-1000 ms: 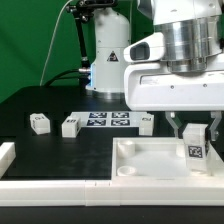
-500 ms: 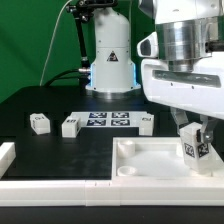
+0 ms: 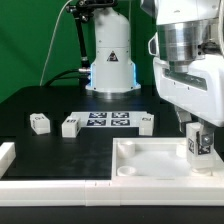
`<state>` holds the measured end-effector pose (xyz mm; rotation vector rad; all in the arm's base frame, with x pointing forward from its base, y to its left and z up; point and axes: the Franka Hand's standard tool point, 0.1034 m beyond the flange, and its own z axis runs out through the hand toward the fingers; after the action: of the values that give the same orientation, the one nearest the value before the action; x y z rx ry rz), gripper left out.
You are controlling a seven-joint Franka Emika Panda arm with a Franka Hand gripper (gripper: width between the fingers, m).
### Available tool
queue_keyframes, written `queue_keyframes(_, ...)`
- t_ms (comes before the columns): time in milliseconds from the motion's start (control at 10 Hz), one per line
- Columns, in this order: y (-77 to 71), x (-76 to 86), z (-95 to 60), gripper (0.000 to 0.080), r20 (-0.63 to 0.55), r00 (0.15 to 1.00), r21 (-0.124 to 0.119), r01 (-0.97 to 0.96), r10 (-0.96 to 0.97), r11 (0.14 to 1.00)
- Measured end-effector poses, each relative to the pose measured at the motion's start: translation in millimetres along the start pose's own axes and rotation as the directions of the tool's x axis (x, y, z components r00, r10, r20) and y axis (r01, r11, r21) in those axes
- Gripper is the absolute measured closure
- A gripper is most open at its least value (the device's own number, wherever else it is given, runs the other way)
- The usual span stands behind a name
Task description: Assemble one leg
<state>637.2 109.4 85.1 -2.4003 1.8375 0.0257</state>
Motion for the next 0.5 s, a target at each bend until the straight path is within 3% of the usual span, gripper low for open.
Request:
queue_keyframes(100,0.0,-0.1,0.0,0.0208,0.0,0.999,0.0,0.046,-0.046,0.999)
queue_keyframes(300,0.2,-0.4,0.3,0.0168,0.0,0.99,-0.001,0.144,-0.144,0.99)
queue_keyframes(500,0.1,-0.1,-0.5,0.0151,0.003,0.92,-0.006,0.391,-0.391,0.92)
